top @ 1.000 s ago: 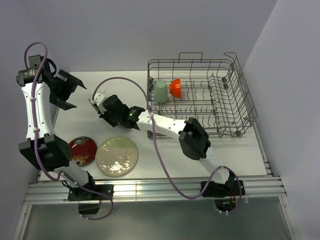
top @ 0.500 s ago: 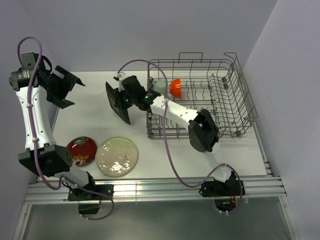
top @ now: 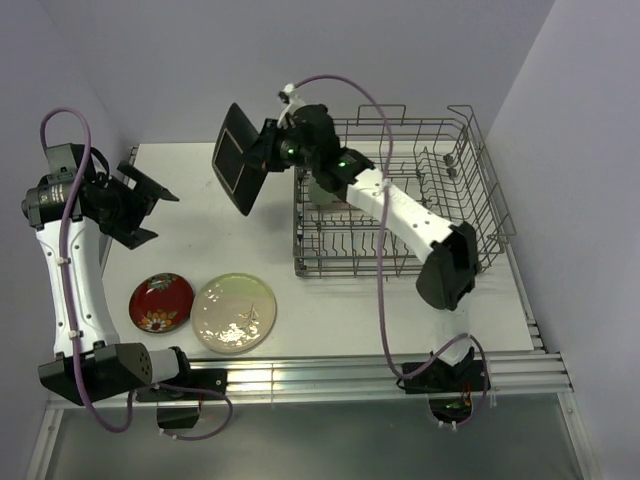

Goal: Load the mixed dishes into the dish rack

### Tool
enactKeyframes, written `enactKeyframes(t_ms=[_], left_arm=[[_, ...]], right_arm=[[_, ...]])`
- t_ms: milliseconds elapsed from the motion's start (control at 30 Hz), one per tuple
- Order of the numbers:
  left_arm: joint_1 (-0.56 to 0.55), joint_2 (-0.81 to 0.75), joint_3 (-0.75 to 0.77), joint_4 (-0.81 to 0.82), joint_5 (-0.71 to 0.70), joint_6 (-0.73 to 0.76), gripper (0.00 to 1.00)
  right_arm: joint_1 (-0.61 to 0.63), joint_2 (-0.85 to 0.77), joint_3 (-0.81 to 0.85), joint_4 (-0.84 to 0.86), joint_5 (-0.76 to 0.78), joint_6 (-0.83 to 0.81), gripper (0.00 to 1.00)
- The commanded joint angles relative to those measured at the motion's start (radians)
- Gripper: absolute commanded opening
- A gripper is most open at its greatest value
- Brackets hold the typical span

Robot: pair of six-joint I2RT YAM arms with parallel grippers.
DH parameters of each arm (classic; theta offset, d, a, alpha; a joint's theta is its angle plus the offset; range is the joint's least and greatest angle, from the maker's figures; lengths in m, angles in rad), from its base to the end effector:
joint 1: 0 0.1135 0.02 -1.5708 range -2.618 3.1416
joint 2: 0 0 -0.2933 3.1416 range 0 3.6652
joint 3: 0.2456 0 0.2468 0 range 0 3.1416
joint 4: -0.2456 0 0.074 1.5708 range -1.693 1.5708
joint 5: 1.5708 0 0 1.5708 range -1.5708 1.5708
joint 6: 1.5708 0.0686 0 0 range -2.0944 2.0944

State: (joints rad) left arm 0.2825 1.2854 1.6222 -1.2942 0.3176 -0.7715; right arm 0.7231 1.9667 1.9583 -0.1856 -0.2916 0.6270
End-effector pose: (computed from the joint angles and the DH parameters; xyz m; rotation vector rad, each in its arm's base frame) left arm 0.2208 0.0418 0.4169 -1.1750 2.2774 -0.5939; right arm 0.3694 0.3523 0.4152 -0.3230 1.9013 1.2038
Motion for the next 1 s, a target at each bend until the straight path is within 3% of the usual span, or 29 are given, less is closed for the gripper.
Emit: enactKeyframes(t_ms=[0, 67, 200, 367, 667, 967], left_arm=[[-0.017, -0.073, -0.076, 0.078, 0.035, -0.034, 0.94], [-0.049, -0.106, -0.108, 0.121, 0.023, -0.066, 0.93], [-0.243, -0.086, -0.119, 0.159, -0.054, -0.112, 0.92], [-0.399, 0.005, -0.059, 0.205, -0.11, -0.169, 0.92], [-0.491, 0.052, -0.085, 0.26, -0.1, -0.166, 0.92], [-0.537, 0.08, -0.119, 0.268, -0.15, -0.097, 0.92]], right_arm=[[-0.047, -0.3, -0.021, 0.186, 0.011, 0.082, 0.0], [-0.062, -0.374, -0.068, 0.074, 0.095, 0.039, 0.0], [-0.091, -0.575, -0.13, -0.095, 0.23, -0.059, 0.0], [-0.14, -0.718, -0.229, -0.238, 0.288, -0.102, 0.0], [-0.14, -0.917, -0.518, -0.201, 0.365, -0.046, 0.0], [-0.14, -0.944, -0.673, -0.109, 0.404, -0.065, 0.0]])
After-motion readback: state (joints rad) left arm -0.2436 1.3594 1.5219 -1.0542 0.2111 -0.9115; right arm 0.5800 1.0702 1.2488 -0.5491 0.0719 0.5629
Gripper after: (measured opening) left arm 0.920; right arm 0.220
